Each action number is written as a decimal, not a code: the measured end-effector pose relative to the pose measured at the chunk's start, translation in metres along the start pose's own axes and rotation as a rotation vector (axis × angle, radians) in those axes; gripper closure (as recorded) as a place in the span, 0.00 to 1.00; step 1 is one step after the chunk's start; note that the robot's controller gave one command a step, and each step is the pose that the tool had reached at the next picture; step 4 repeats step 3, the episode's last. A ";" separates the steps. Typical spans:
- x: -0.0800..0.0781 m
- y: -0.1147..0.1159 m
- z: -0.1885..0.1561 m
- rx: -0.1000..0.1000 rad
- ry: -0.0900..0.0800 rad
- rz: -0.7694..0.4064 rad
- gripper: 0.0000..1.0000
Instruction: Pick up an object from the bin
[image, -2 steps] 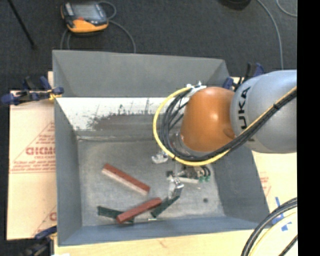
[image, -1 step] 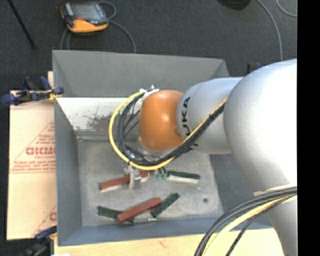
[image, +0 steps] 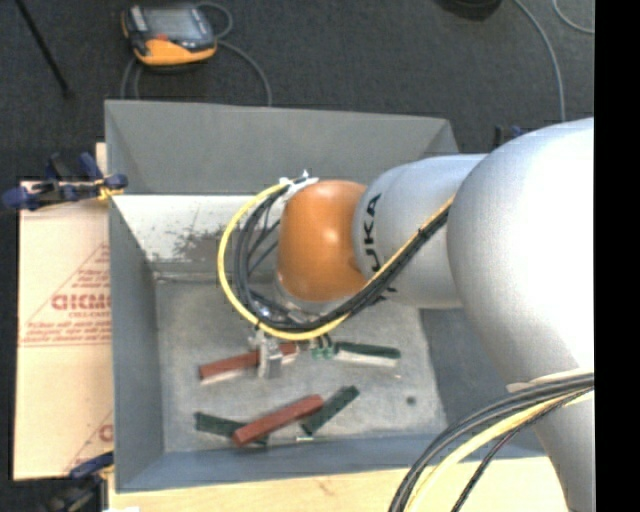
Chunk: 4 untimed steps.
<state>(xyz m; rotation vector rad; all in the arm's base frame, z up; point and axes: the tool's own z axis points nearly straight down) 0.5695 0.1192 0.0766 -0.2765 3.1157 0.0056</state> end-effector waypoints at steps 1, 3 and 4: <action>-0.005 -0.003 -0.041 0.002 0.016 0.004 1.00; -0.014 -0.008 -0.174 0.003 0.010 -0.006 1.00; -0.014 -0.008 -0.174 0.003 0.010 -0.006 1.00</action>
Offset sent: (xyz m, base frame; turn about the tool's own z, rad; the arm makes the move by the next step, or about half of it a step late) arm 0.0019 0.0004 0.0644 0.0248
